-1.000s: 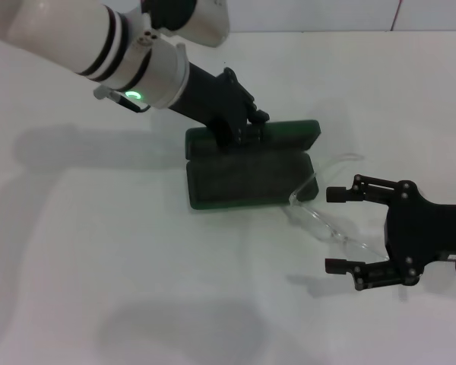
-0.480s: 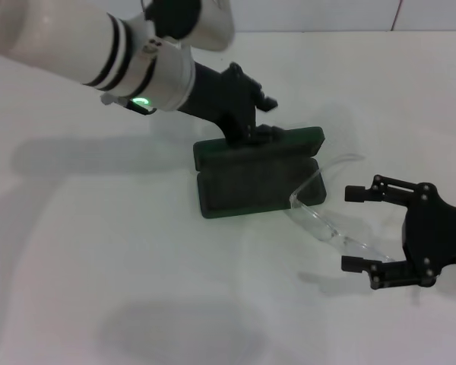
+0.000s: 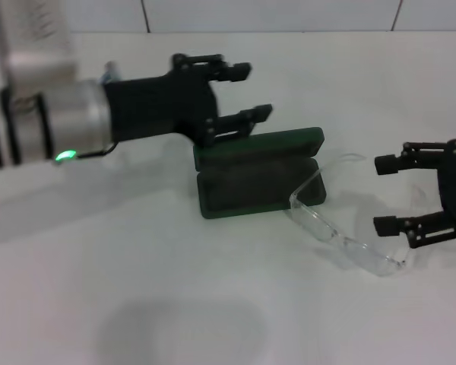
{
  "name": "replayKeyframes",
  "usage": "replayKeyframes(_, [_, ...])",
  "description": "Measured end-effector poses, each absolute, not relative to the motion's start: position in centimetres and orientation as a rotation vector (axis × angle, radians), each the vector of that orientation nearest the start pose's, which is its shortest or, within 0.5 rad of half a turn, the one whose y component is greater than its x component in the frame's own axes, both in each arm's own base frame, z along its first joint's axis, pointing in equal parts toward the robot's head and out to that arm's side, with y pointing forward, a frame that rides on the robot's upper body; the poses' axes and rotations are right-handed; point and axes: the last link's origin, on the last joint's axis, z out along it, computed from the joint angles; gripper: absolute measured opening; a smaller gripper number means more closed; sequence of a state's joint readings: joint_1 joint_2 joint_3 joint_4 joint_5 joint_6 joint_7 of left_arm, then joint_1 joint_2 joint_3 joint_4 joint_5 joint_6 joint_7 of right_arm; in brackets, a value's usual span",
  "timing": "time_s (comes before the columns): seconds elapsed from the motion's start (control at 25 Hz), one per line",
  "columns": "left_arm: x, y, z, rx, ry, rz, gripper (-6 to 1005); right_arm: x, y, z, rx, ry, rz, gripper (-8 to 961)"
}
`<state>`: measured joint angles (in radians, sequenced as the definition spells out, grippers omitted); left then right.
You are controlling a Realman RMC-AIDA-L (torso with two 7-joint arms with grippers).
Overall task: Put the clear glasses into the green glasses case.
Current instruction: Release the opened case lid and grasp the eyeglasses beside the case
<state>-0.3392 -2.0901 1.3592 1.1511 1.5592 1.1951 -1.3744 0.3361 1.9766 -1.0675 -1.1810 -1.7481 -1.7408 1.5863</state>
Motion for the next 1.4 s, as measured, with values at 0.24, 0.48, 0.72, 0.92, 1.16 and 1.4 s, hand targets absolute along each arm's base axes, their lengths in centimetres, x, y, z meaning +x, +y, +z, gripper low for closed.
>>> replayKeyframes(0.24, [-20.0, 32.0, -0.1, -2.552, -0.146, -0.787, 604, 16.4, 30.6, 7.1, -2.992, 0.48, 0.004, 860])
replayKeyframes(0.48, [-21.1, 31.6, -0.4, -2.558, -0.178, -0.796, 604, 14.5, 31.9, 4.6, -2.907, 0.558, -0.43, 814])
replayKeyframes(0.72, [-21.0, 31.8, -0.6, -2.563, -0.167, -0.795, 603, 14.1, 32.7, 0.7, -2.894, 0.514, -0.582, 770])
replayKeyframes(0.92, [-20.9, 32.2, -1.1, -2.581, -0.175, -0.797, 603, 14.6, 33.8, -2.7, -2.912, 0.529, -0.639, 725])
replayKeyframes(1.16, [-20.9, 32.3, -1.4, -2.592, -0.177, -0.792, 602, 14.3, 33.8, -4.4, -2.906, 0.493, -0.677, 671])
replayKeyframes(1.4, [-21.1, 32.2, -1.5, -2.592, -0.159, -0.782, 601, 14.5, 33.7, -5.2, -2.903, 0.457, -0.694, 567])
